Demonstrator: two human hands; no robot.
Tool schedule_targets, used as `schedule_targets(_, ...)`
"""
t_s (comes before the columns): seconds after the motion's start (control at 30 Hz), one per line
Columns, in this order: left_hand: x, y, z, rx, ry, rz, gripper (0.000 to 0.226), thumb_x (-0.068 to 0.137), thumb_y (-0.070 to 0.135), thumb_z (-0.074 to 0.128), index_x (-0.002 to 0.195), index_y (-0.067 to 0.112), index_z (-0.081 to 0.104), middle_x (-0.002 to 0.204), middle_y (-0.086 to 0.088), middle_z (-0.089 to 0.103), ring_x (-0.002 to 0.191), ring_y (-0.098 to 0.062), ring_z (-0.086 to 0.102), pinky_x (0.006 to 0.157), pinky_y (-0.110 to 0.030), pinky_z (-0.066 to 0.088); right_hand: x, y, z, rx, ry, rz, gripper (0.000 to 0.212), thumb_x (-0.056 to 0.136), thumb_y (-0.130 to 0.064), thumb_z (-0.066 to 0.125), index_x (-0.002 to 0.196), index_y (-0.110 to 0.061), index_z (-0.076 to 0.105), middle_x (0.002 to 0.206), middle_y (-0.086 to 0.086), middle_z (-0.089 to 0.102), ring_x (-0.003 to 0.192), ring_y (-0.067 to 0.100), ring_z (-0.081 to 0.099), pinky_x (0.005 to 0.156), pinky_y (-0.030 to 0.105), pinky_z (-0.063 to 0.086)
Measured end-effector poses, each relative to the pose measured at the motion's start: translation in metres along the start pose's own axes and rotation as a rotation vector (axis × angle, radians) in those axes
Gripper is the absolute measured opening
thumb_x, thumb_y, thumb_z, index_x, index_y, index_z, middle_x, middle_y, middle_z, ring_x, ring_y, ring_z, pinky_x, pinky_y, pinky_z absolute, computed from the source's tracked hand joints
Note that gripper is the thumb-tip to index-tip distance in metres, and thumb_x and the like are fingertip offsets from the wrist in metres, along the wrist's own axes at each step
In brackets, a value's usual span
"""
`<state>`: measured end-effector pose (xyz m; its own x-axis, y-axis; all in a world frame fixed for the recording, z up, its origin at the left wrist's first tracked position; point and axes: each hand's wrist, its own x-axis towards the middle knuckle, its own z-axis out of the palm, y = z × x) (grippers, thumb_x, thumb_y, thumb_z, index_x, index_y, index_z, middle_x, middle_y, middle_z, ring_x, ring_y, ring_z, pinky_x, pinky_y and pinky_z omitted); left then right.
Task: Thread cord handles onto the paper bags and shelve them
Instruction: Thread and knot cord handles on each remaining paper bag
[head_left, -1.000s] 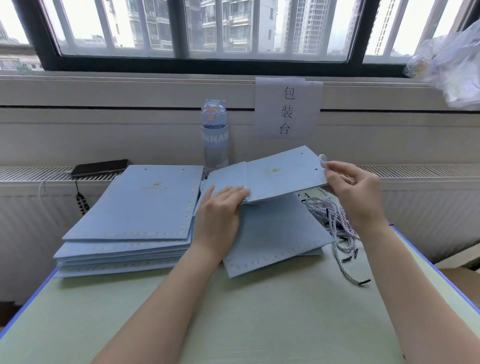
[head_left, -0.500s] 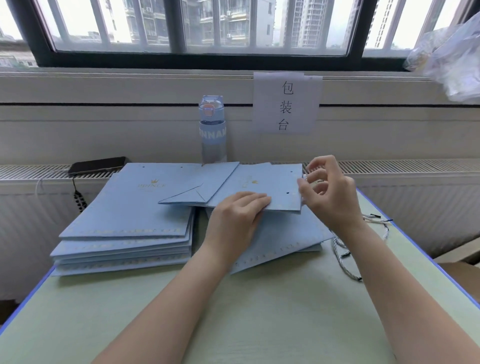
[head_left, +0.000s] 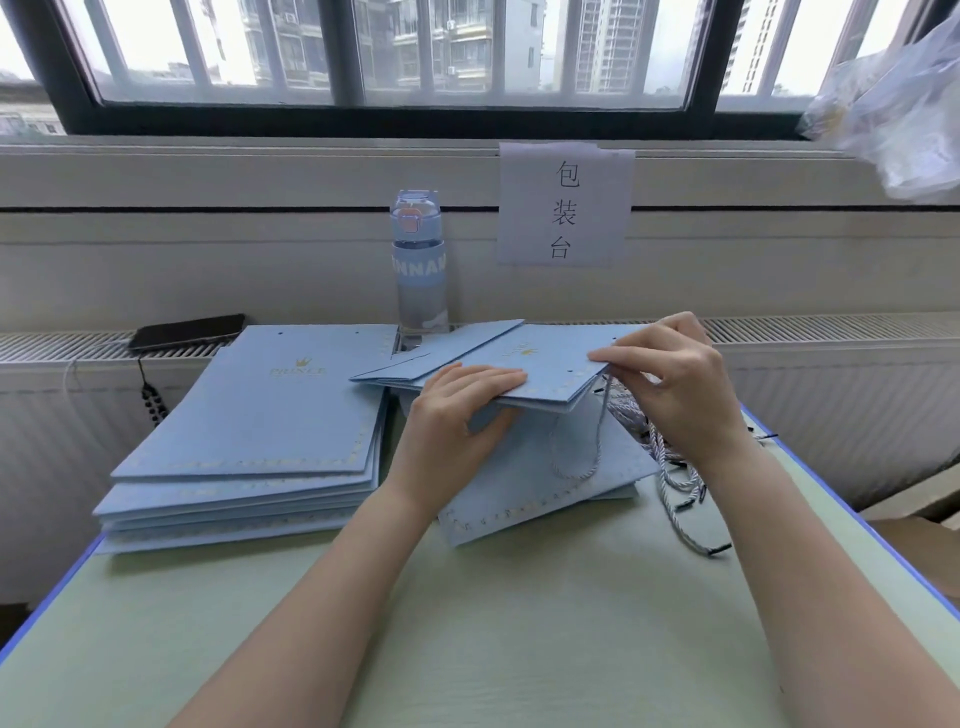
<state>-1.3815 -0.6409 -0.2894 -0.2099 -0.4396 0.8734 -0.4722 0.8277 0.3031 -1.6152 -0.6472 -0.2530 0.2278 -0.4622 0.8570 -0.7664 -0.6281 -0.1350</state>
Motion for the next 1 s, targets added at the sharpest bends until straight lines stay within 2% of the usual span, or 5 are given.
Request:
schedule_targets(0.3,0.01,0.014,-0.005,0.031,0.04,0.13,0.018,0.082,0.013,0.072,0.096,0.002,0.071,0.098,-0.004,0.071,0.094,-0.015,0.064,0.086,-0.026,0.053,0.006,-0.01,0.003,-0.052,-0.004,-0.179,0.018,0.086,-0.031,0.063,0.091,-0.021,0.077,0.07,0.001,0.054,0.077,0.017,0.04,0.067,0.029,0.042)
schedule_targets(0.43,0.007,0.001,-0.011,-0.116,-0.243,0.007,0.011,0.078,0.013,0.075,0.085,0.005,0.07,0.096,0.0,0.071,0.089,-0.008,0.066,0.083,-0.025,0.054,0.002,-0.01,-0.007,0.229,-0.229,0.183,0.027,0.081,-0.049,0.065,0.088,-0.025,0.076,0.074,-0.008,0.06,0.078,0.013,0.047,0.073,0.015,0.038)
schedule_targets(0.57,0.003,-0.006,-0.014,-0.141,-0.478,-0.239,0.014,0.077,0.011,0.077,0.079,0.016,0.064,0.105,0.006,0.071,0.109,-0.001,0.059,0.112,-0.022,0.025,-0.006,0.02,-0.016,-0.035,-0.313,0.53,0.015,0.089,-0.025,0.065,0.095,-0.015,0.075,0.08,-0.004,0.064,0.076,0.017,0.056,0.072,0.026,0.038)
schedule_targets(0.73,0.001,-0.019,-0.026,-0.055,-0.632,-0.456,0.041,0.083,0.0,0.065,0.09,0.039,0.053,0.126,0.017,0.053,0.134,-0.007,0.037,0.098,-0.005,0.019,-0.021,0.036,-0.012,-0.156,-0.587,0.835,0.02,0.087,-0.019,0.061,0.105,-0.019,0.071,0.086,-0.001,0.062,0.084,0.016,0.053,0.072,0.026,0.039)
schedule_targets(1.0,0.002,-0.005,-0.028,0.076,-0.877,-0.47,0.064,0.083,0.009,0.051,0.138,0.039,0.038,0.155,0.011,0.021,0.146,-0.012,0.002,0.118,-0.046,0.006,-0.023,0.034,-0.009,-0.274,-0.476,0.855,0.021,0.086,-0.013,0.057,0.098,-0.016,0.074,0.095,0.009,0.069,0.093,0.028,0.059,0.077,0.037,0.051)
